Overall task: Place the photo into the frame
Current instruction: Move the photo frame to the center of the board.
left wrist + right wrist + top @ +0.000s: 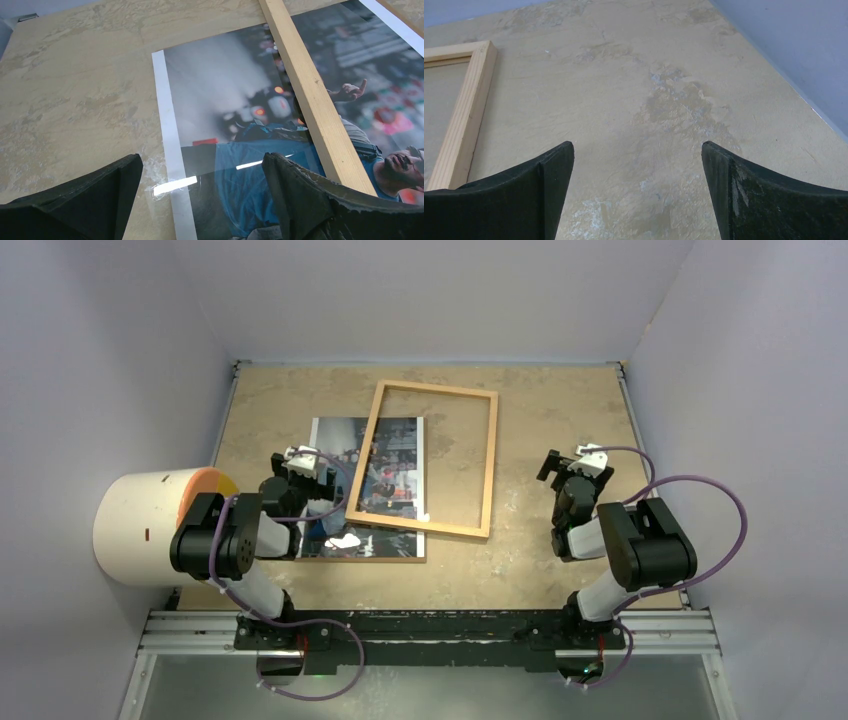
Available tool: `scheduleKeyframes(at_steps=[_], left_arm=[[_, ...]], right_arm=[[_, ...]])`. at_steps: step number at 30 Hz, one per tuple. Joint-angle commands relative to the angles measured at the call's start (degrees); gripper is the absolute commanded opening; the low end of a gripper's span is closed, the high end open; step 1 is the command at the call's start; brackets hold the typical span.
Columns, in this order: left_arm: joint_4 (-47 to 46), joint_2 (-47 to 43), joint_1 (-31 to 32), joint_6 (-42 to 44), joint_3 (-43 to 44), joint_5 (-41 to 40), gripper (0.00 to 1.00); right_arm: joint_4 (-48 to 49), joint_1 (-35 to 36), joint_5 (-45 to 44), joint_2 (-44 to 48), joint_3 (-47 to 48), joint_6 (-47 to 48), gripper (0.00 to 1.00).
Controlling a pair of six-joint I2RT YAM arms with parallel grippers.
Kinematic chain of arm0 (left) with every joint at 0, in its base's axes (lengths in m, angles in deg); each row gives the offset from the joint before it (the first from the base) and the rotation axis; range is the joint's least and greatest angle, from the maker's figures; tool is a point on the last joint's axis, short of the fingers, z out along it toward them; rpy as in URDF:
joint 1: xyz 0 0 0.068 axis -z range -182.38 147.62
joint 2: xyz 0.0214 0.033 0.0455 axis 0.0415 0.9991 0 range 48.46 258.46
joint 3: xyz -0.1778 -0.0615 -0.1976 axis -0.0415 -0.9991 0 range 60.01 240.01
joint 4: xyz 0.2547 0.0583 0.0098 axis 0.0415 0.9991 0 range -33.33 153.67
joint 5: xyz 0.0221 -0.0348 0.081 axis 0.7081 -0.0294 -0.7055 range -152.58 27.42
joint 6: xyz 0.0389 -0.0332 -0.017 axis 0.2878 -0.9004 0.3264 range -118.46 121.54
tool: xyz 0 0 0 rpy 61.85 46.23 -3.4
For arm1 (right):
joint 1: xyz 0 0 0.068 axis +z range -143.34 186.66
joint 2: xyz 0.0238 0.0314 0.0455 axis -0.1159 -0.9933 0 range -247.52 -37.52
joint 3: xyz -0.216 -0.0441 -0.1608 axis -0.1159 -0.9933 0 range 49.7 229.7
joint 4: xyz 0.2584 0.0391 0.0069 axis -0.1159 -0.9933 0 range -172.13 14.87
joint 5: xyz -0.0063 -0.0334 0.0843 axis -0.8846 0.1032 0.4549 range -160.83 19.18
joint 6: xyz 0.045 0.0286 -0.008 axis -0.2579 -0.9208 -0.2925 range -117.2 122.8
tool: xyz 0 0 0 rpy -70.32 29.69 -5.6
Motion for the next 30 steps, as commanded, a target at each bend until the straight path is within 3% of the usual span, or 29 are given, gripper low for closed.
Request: scheduleKeyframes(at_steps=[1, 17, 19, 24, 25, 27, 28, 30], left_arm=[[-1.8, -1.2, 0.2, 0.6, 0.6, -0.5, 1.00], [-2.2, -1.7, 0.1, 0.5, 0.6, 0.8, 1.00], [3.9, -4.4, -0.7, 0.7, 2.4, 3.6, 1.00], [33.2, -12.4, -0.8, 3.7, 15.6, 4.7, 1.00], [37.6, -12.8, -0.8, 4.3, 19.0, 3.5, 1.00], [46.5, -13.1, -0.8, 5.6, 24.4, 1.8, 1.00], [50.5, -12.9, -0.8, 6.2, 27.3, 0.9, 1.00], [57.9, -12.2, -0.8, 5.9, 32.0, 0.4, 1.00]], right_arm=[[2.5, 0.0, -0.5, 0.7, -0.2, 0.1, 0.99], [2.5, 0.0, -0.5, 0.7, -0.1, 0.1, 0.99], [2.3, 0.0, -0.2, 0.7, -0.1, 0.1, 0.99], [-1.9, 0.3, 1.8, 3.4, 1.2, 1.6, 0.99], [-6.7, 1.5, -2.1, 5.0, 3.1, 1.9, 0.99], [-29.2, 2.6, -8.0, 9.0, 12.6, -2.8, 0.99], [-40.4, 2.5, -7.3, 9.3, 18.2, -7.4, 0.99], [-53.1, 2.4, -5.2, 8.2, 27.2, -13.4, 0.99]])
